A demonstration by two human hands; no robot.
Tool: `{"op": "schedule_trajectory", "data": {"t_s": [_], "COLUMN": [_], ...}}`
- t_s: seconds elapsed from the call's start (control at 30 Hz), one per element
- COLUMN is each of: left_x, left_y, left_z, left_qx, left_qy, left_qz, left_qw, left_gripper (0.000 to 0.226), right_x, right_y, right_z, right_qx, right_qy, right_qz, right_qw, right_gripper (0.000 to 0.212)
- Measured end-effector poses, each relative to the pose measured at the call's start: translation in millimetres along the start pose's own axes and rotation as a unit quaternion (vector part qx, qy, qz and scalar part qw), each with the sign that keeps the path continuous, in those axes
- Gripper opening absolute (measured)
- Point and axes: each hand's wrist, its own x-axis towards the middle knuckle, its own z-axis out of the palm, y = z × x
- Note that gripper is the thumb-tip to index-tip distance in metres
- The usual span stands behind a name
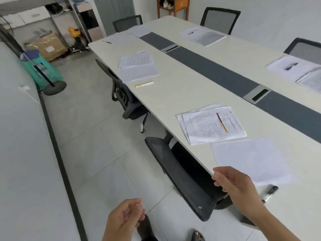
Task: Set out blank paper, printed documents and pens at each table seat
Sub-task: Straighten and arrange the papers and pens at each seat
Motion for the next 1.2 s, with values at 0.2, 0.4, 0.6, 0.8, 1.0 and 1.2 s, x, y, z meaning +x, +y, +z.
{"op": "schedule_trajectory", "data": {"t_s": [0.2,0.4,0.6,0.8,1.0,1.2], "left_x": [124,241,310,345,406,448], "left_y": [44,105,138,138,124,104], "left_z": [-26,-28,45,121,180,223], "left_qx": [0.058,0.188,0.254,0.365,0.524,0.651], "left_qy": [-0.112,-0.249,-0.349,-0.382,-0.347,-0.363], "left_qz": [0.004,0.061,0.129,0.195,0.257,0.312], "left_qw": [0.992,0.948,0.893,0.827,0.734,0.589], "left_gripper": [0.02,0.026,0.007,0.01,0.033,0.057], "right_x": [43,63,75,124,199,237], "right_y": [2,-13,-12,10,35,34], "right_z": [38,87,89,65,65,72], "right_qx": [0.004,0.026,0.028,0.047,0.233,0.499], "right_qy": [0.133,0.207,0.272,0.276,0.255,0.241], "right_qz": [0.079,0.147,0.175,0.216,0.31,0.376], "right_qw": [0.988,0.967,0.946,0.935,0.886,0.743], "right_gripper": [0.007,0.008,0.008,0.015,0.044,0.045]}}
